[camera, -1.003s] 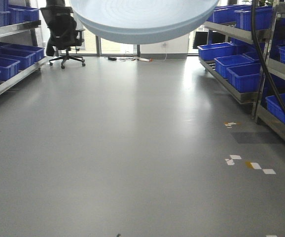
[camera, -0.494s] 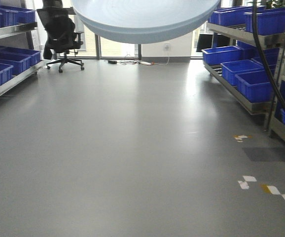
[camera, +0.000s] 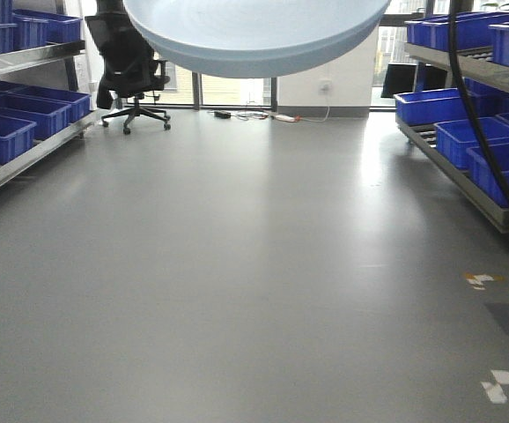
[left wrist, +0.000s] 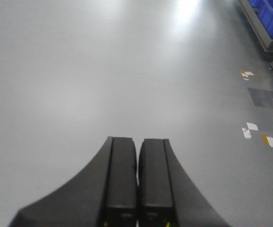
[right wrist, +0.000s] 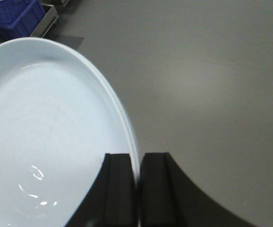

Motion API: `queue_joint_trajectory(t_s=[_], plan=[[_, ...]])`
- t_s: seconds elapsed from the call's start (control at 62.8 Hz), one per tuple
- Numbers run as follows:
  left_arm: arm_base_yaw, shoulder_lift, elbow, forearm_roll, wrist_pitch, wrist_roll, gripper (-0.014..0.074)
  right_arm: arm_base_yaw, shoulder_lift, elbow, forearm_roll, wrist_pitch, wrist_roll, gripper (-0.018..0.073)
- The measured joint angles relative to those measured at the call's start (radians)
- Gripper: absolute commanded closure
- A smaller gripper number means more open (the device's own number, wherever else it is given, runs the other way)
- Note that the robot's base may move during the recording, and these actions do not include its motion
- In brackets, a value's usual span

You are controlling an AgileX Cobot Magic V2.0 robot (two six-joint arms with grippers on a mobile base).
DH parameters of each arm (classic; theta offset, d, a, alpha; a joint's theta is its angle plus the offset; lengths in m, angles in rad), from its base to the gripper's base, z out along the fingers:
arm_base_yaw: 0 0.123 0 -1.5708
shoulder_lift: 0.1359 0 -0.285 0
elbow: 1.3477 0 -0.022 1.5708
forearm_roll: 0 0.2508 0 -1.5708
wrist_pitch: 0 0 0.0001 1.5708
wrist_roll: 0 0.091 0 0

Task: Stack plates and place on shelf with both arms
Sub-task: 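Hold the white plates aloft with the right gripper while driving across the room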

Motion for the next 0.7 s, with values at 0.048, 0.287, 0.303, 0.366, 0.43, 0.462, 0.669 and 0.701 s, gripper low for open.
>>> queue_joint_trajectory(t_s=[0.048,0.287,0.303,0.366,0.43,0.462,0.669,0.701], plan=[[0.0,0.0,0.0,0.0,0.0,0.0,0.0506,0.0,0.0,0.0,0.0,0.0,0.0,0.0526],[0.0,0.0,0.0,0.0,0.0,0.0,0.0506,0.0,0.0,0.001,0.0,0.0,0.0,0.0526],[0.0,0.0,0.0,0.0,0.0,0.0,0.0506,0.0,0.0,0.001,0.0,0.0,0.0,0.0526],[0.0,0.0,0.0,0.0,0.0,0.0,0.0506,0.0,0.0,0.001,0.0,0.0,0.0,0.0526],[0.0,0.0,0.0,0.0,0.0,0.0,0.0506,0.0,0.0,0.001,0.0,0.0,0.0,0.0526],[0.0,0.0,0.0,0.0,0.0,0.0,0.0506,0.0,0.0,0.001,0.0,0.0,0.0,0.0526],[0.0,0.0,0.0,0.0,0.0,0.0,0.0506,0.0,0.0,0.001,0.0,0.0,0.0,0.0526],[0.0,0.0,0.0,0.0,0.0,0.0,0.0506,0.0,0.0,0.001,0.0,0.0,0.0,0.0526]])
